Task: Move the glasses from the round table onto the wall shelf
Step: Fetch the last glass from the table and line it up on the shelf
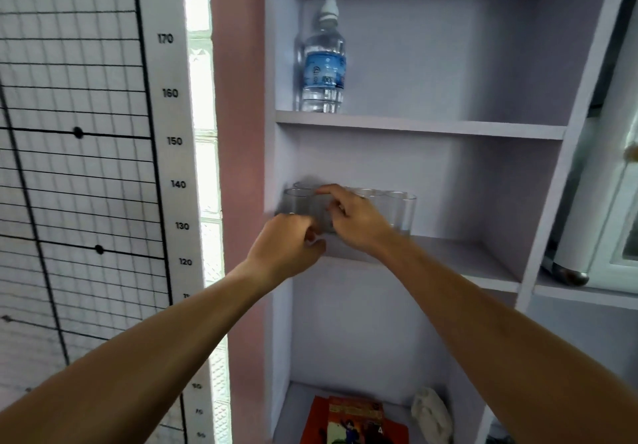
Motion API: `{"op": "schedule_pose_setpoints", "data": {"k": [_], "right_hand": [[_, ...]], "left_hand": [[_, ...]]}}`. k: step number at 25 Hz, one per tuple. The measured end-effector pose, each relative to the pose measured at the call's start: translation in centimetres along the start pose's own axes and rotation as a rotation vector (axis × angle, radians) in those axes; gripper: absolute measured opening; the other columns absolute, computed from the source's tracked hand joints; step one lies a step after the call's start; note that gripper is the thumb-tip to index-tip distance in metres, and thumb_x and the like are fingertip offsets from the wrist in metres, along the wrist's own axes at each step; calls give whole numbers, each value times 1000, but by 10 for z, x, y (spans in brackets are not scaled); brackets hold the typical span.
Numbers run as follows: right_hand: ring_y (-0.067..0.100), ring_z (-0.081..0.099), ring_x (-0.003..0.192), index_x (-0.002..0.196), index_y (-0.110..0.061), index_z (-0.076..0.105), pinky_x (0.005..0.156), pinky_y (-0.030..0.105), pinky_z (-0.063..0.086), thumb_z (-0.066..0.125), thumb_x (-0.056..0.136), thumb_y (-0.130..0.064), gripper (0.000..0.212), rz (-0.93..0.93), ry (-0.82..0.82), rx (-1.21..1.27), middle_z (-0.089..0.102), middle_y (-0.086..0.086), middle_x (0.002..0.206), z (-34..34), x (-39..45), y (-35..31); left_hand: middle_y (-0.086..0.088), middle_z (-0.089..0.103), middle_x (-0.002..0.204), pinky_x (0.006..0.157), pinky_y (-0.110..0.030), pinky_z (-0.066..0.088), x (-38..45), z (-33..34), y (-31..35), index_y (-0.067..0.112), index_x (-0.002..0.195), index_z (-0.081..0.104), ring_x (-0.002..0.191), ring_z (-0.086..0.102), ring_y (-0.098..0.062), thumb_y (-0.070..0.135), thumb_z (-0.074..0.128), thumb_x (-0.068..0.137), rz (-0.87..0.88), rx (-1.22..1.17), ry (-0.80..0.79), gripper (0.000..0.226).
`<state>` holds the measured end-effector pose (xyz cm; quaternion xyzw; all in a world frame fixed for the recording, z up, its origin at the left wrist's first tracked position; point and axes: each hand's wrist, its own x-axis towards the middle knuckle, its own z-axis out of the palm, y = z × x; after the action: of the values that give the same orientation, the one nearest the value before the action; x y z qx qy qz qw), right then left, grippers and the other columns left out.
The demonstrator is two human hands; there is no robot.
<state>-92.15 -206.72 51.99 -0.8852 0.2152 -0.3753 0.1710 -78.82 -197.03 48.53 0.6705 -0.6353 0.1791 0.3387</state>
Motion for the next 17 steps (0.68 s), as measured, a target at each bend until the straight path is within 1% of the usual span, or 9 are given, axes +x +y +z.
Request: {"op": "schedule_pose_setpoints", "data": {"k": [2, 4, 5, 6, 7, 8, 10, 12, 17], "right_hand": [[10, 62, 78, 134, -30, 56, 70, 16, 46, 44, 104, -21, 33, 20, -50, 27, 67, -3, 95, 12, 6, -5], [18, 64, 87, 128, -25, 57, 80, 28, 51, 46, 104, -26, 26, 44, -63, 27, 69, 2, 103, 18, 9, -10], [20, 64, 88, 121, -21, 59, 81, 31, 51, 49, 103, -26, 21, 37, -46, 10, 69, 3, 102, 18, 10, -11], [20, 63, 87, 114, -18, 60, 79, 32, 51, 51, 102, -25, 16, 13, -19, -5, 68, 4, 100, 16, 9, -12], [19, 62, 85, 108, -17, 61, 77, 30, 49, 54, 100, -23, 12, -18, 15, -20, 66, 5, 99, 13, 6, -12], [19, 61, 83, 105, -16, 62, 75, 28, 48, 56, 99, -22, 10, -48, 48, -38, 64, 6, 98, 7, 2, -10], [18, 60, 80, 101, -17, 61, 71, 23, 46, 56, 98, -22, 7, -86, 103, -56, 61, 6, 97, -11, -9, -2], [13, 59, 76, 97, -20, 59, 68, 21, 46, 56, 98, -21, 3, -82, 162, -34, 60, 4, 94, -32, -24, 7], [13, 59, 73, 90, -21, 58, 69, 30, 50, 53, 94, -17, 8, 69, 255, -55, 60, 2, 94, -83, -69, 40]], "left_hand": [[7, 60, 59, 48, -7, 25, -5, -8, -7, 24, 61, 47, 50, 45, -13, 22, 62, 82, -18, 13, 49, 26], [10, 58, 63, 50, -3, 30, -8, -11, -9, 30, 67, 48, 52, 50, -12, 22, 61, 87, -10, -3, 65, 25], [11, 58, 66, 54, -5, 37, -9, -11, -9, 31, 70, 48, 54, 55, -14, 23, 60, 88, -8, -10, 60, 23], [10, 61, 70, 57, -13, 45, -11, -10, -8, 29, 74, 49, 58, 58, -16, 26, 60, 89, -21, -6, 60, 19], [9, 64, 75, 59, -21, 48, -11, -9, -6, 28, 78, 51, 61, 60, -17, 30, 61, 88, -40, 15, 78, 13], [8, 65, 78, 60, -25, 46, -11, -8, -4, 27, 82, 53, 64, 60, -18, 34, 61, 86, -50, 40, 111, 12], [10, 59, 78, 57, -27, 41, -5, -4, 7, 28, 84, 50, 62, 56, -17, 42, 62, 82, -34, 51, 176, 18], [11, 56, 74, 52, -27, 42, 4, 2, 24, 29, 81, 46, 58, 54, -14, 48, 63, 80, 1, 4, 185, 26], [14, 57, 74, 53, -27, 44, 22, 44, 84, 31, 79, 46, 64, 56, -11, 51, 66, 74, 85, -155, 88, 28]]}}
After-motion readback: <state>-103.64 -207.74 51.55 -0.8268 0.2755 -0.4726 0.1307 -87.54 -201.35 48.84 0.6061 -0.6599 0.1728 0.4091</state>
